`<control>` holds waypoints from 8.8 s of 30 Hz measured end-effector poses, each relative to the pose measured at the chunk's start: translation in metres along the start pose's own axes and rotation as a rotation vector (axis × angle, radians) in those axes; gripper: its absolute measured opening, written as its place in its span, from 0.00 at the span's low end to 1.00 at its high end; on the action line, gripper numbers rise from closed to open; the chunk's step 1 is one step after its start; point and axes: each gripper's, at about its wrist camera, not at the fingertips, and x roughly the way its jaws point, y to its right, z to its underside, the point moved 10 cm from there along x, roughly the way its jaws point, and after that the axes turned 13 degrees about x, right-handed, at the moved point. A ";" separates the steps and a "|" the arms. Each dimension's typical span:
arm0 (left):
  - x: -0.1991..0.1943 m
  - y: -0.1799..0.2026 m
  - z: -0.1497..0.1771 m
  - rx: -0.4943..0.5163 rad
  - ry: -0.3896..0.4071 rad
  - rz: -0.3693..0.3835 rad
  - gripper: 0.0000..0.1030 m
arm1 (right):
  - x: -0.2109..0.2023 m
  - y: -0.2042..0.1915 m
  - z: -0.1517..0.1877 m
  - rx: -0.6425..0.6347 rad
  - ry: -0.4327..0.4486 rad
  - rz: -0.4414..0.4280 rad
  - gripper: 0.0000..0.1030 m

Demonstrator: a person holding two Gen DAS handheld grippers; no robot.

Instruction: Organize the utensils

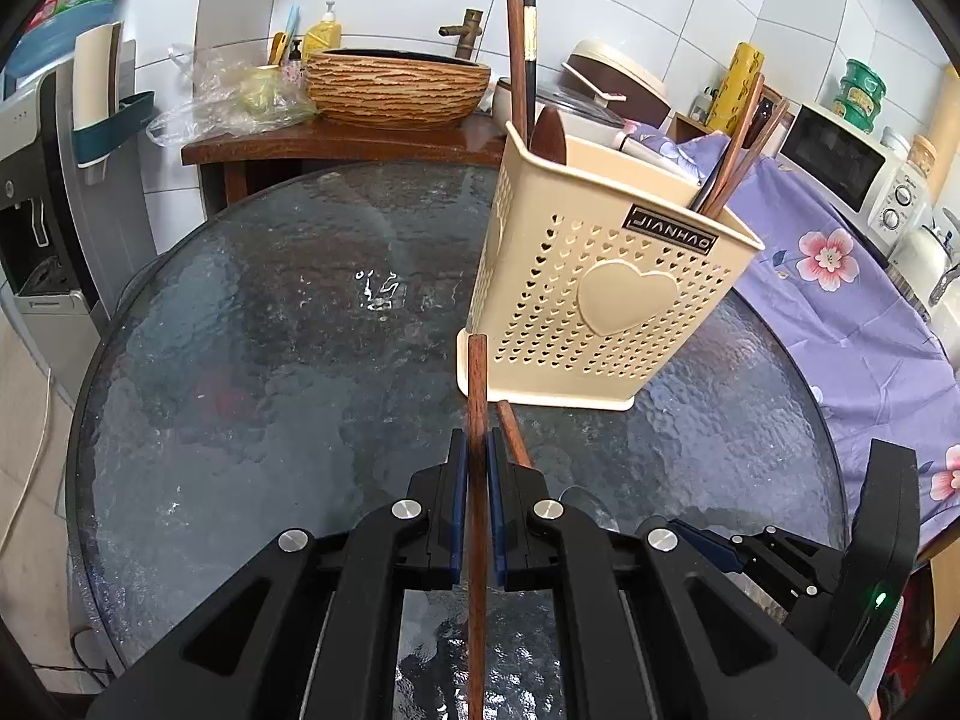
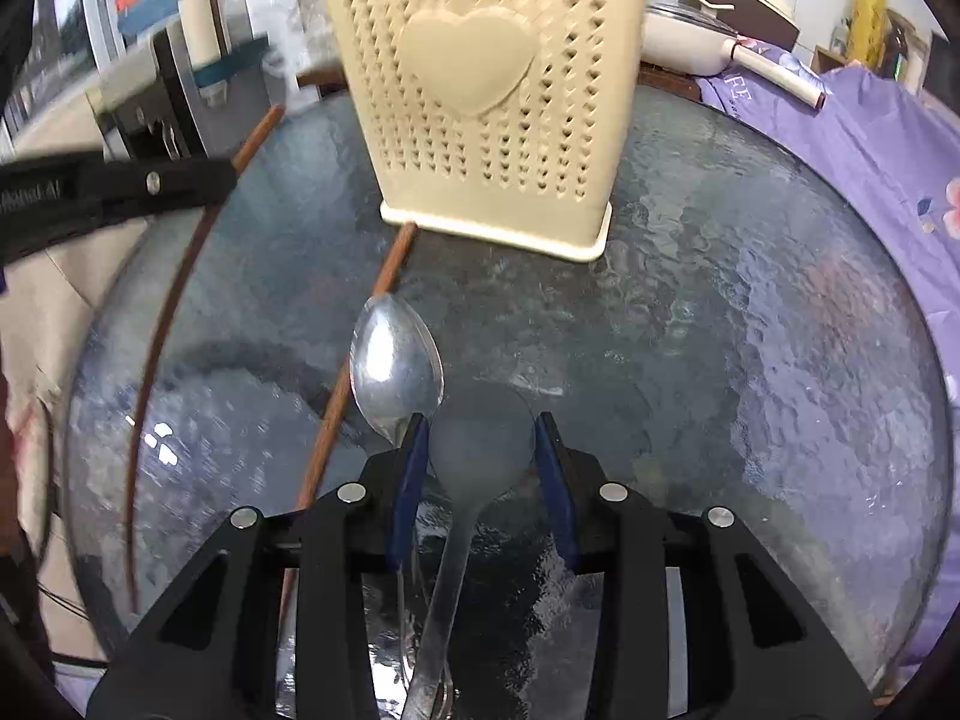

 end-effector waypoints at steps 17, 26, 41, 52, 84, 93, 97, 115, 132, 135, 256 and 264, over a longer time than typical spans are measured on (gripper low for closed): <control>-0.061 0.021 -0.023 0.045 0.168 0.014 0.06 | -0.104 -0.010 -0.027 0.004 0.278 -0.171 0.36; -0.069 0.022 -0.020 0.048 0.189 0.008 0.06 | -0.116 -0.016 -0.021 -0.017 0.273 -0.174 0.36; -0.080 0.023 -0.025 0.047 0.203 0.032 0.06 | -0.125 -0.023 -0.033 0.011 0.256 -0.226 0.36; -0.100 0.030 -0.049 0.072 0.245 0.052 0.06 | -0.150 -0.033 -0.069 0.003 0.316 -0.231 0.36; -0.074 0.010 -0.098 0.123 0.208 -0.034 0.65 | -0.157 -0.013 -0.175 0.046 0.459 -0.113 0.36; 0.005 -0.012 -0.005 0.187 -0.091 -0.047 0.53 | -0.123 0.001 -0.122 0.080 0.362 -0.109 0.36; 0.038 -0.007 0.023 0.233 -0.192 -0.059 0.42 | -0.117 0.003 -0.111 0.085 0.349 -0.109 0.36; 0.092 -0.002 0.040 0.230 -0.250 -0.100 0.11 | -0.118 0.003 -0.105 0.090 0.351 -0.113 0.36; 0.088 0.004 0.023 0.190 -0.197 -0.103 0.06 | -0.121 0.004 -0.109 0.101 0.357 -0.112 0.36; 0.064 0.006 0.012 0.180 -0.139 -0.086 0.06 | -0.127 0.003 -0.109 0.101 0.368 -0.124 0.36; -0.007 -0.033 0.045 0.028 -0.027 -0.096 0.81 | 0.023 -0.039 0.008 -0.206 -0.082 -0.050 0.58; 0.001 -0.038 0.045 0.026 -0.040 -0.122 0.80 | 0.030 -0.049 -0.001 -0.181 -0.061 -0.027 0.37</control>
